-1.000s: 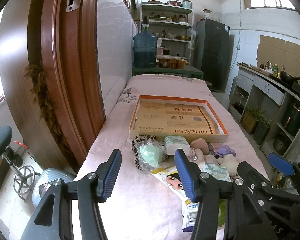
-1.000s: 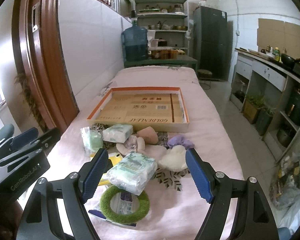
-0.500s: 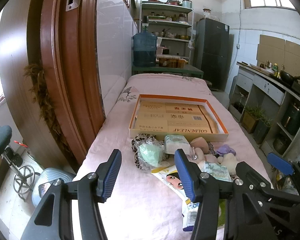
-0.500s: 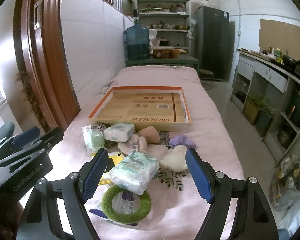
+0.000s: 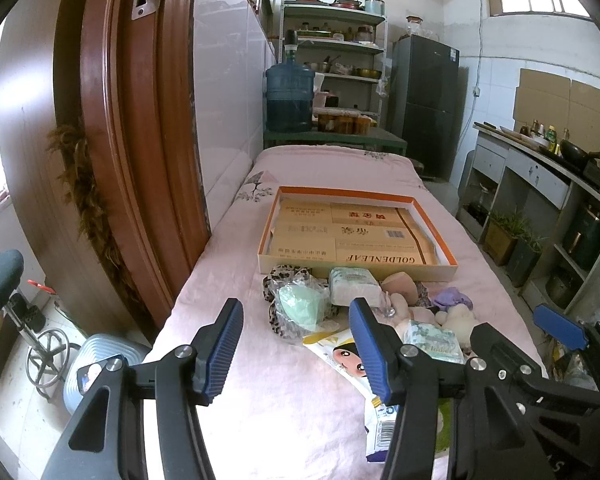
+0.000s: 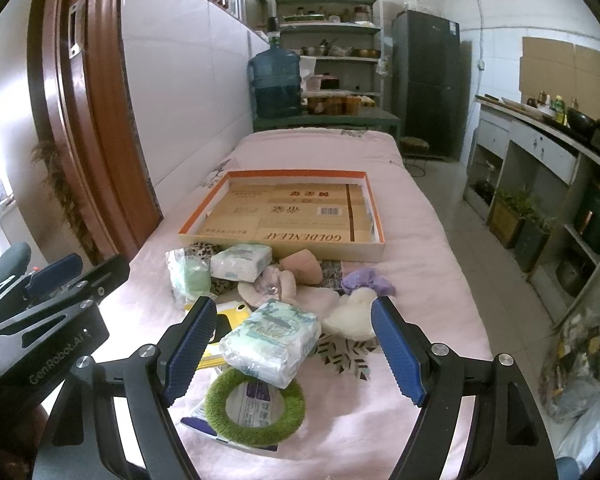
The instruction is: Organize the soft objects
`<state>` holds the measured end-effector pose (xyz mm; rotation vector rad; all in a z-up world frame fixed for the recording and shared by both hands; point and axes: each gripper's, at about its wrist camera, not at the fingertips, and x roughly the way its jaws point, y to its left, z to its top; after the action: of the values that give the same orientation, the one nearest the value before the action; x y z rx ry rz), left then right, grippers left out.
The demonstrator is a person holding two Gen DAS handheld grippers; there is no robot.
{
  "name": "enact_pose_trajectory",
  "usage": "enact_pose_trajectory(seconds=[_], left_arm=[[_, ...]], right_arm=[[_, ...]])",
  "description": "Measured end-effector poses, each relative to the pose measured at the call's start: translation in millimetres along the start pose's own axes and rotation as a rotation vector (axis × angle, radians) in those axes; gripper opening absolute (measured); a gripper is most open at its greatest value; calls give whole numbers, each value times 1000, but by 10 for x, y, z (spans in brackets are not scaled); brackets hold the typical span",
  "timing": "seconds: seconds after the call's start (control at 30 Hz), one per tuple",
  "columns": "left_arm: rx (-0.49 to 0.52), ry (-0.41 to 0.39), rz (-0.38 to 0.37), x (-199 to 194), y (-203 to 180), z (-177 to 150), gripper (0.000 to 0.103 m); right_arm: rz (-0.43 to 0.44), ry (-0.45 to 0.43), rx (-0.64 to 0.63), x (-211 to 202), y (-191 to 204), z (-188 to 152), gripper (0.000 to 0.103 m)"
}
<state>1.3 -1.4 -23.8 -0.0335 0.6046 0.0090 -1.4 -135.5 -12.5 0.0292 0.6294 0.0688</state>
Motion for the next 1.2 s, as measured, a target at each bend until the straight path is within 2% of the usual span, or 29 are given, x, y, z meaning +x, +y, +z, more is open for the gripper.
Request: enact_pose_trajectory(seconds=[0.9, 1.2], left_arm=[[-6, 22, -3, 24, -4, -99, 55], [-49, 41, -1, 83, 127, -139, 55]], right_arm=[[12, 28, -7, 93, 37, -31, 81], [43, 91, -9, 285, 89, -151, 81]])
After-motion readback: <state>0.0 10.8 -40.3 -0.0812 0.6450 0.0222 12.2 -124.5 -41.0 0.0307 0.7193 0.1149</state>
